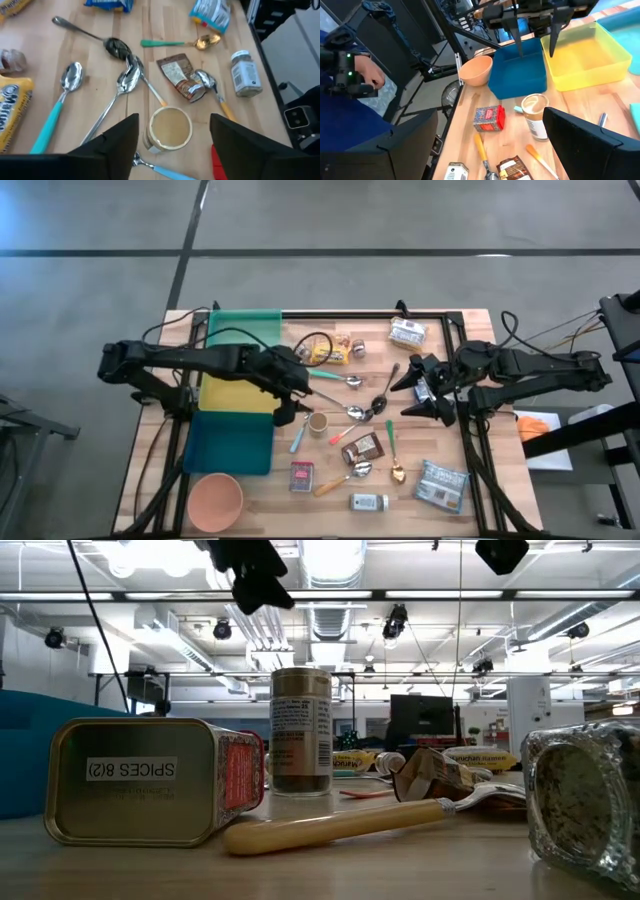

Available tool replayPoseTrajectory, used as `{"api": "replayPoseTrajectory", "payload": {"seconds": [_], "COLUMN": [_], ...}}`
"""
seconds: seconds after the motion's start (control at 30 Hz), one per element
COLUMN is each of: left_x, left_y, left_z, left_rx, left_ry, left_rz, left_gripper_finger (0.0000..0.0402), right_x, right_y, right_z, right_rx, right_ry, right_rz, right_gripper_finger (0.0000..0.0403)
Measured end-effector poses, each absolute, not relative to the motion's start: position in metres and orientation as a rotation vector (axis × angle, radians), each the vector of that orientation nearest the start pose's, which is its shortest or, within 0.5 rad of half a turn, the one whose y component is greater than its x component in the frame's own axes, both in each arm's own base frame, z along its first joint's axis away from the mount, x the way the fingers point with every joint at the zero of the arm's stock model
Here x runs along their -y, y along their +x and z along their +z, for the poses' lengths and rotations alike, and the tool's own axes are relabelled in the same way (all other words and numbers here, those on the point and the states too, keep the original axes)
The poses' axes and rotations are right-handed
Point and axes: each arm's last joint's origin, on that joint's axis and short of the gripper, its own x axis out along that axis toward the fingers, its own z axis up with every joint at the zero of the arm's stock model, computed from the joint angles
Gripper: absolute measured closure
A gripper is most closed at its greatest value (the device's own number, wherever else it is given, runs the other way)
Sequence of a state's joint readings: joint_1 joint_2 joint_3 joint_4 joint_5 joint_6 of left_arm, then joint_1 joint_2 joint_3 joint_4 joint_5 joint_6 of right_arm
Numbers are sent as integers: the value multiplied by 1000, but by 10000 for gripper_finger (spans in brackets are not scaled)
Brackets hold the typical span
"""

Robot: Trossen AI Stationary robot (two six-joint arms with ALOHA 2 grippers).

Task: Pick & Place Food Item
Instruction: Put the gold seasoning bottle into the yellow bin

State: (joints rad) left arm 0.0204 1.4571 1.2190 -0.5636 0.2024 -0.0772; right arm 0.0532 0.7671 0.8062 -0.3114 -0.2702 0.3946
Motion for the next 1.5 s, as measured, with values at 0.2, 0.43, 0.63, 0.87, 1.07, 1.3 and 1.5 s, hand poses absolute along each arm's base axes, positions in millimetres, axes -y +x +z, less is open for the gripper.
{"api": "replayPoseTrajectory", "payload": {"seconds": [0.2,0.43,0.63,0.87,1.07,1.3,1.5], "left_x": [3,10,17,27,39,39,39], "left_y": [322,331,334,337,340,339,336], "left_z": [279,262,256,254,250,244,233], "left_rx": [-861,-910,-931,-910,-900,-896,-910], "left_ry": [-155,-144,-134,3,109,111,65], "left_rz": [-134,-138,-155,-93,-126,-119,-119], "left_gripper_finger": [85,55,53,53,53,53,53], "right_x": [-16,-16,-16,-16,-16,-16,-16], "right_y": [164,164,164,163,163,163,163], "right_z": [330,330,329,328,328,328,328], "right_rx": [-331,-338,-340,-354,-354,-357,-357], "right_ry": [406,406,406,403,400,400,400], "right_rz": [263,261,261,251,251,251,251], "right_gripper_finger": [44,44,44,44,44,44,44]}}
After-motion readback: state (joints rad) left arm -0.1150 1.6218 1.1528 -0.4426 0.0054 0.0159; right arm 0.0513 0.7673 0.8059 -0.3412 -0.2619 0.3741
